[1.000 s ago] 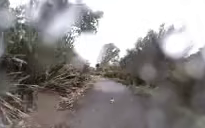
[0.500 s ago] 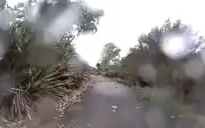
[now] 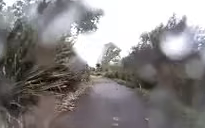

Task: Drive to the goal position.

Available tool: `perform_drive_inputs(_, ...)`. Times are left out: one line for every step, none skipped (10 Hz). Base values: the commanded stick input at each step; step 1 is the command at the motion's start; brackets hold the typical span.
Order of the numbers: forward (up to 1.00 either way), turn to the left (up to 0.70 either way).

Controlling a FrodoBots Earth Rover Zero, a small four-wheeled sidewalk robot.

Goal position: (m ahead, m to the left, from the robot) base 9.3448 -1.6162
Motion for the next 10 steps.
perform_drive_inputs(0.85, 0.0)
perform_drive_inputs(0.85, 0.0)
perform_drive_inputs(0.85, 0.0)
perform_drive_inputs(0.85, 0.0)
perform_drive_inputs(0.85, 0.0)
perform_drive_inputs(0.85, 0.0)
perform_drive_inputs(0.85, 0.0)
perform_drive_inputs(0.85, 0.0)
perform_drive_inputs(0.85, 0.0)
perform_drive_inputs(0.85, 0.0)
